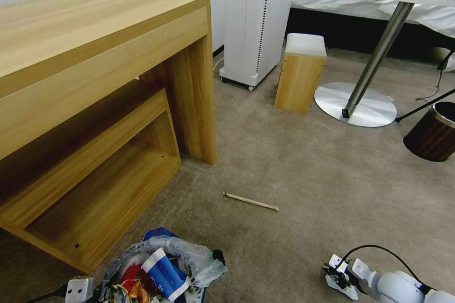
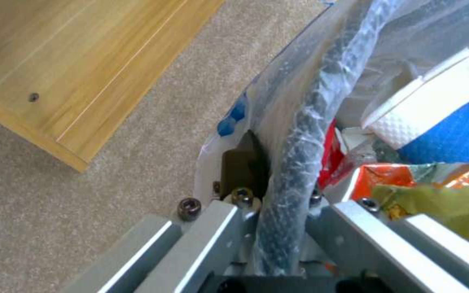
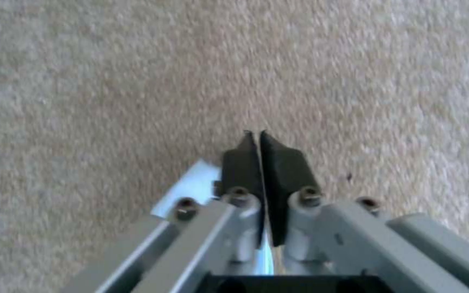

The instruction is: Pick up the trash bin and place the garbage on the floor into it.

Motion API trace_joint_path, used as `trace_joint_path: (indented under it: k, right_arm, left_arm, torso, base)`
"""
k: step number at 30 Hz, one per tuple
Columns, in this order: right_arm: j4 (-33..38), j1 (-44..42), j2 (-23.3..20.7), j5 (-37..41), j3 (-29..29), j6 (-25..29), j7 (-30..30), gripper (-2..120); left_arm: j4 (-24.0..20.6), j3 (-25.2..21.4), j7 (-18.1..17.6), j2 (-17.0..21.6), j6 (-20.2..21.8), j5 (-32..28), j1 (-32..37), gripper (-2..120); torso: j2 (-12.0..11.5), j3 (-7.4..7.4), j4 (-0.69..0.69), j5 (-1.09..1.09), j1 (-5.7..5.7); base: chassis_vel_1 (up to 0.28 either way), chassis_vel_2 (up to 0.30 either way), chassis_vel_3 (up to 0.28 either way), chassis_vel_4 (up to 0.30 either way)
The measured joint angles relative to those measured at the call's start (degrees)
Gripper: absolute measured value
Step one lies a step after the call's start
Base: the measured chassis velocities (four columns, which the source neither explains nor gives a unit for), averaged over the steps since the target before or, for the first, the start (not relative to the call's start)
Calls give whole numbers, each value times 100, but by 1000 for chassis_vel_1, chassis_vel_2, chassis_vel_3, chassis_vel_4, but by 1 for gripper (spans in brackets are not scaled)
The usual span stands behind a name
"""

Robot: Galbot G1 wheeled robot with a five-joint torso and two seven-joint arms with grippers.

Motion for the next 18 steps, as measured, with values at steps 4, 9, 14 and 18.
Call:
trace_joint_path:
  k: [4,9,14,18]
  right_arm:
    - [165,-117,-165,58,62,-186,113,0]
    - [287,-195,-254,96,102,-188,193,0]
    - [400,-199,-349,149,110,-198,255,0]
    - [426,-264,-363,149,136,-225,369,0]
  left_arm:
    - [3,-20,-13,2,0,17,24,0]
    - [23,17,3,-71,1,114,35,0]
    - [24,8,5,-82,5,144,58,0]
    - [25,1,3,-91,7,161,62,0]
  torso:
    - [0,0,0,0,0]
    - [0,0,0,0,0]
    - [0,0,1,-1,0]
    - [0,0,1,0,0]
  base:
    - [0,0,0,0]
    - [0,0,0,0]
    - [0,0,0,0]
    - [0,0,0,0]
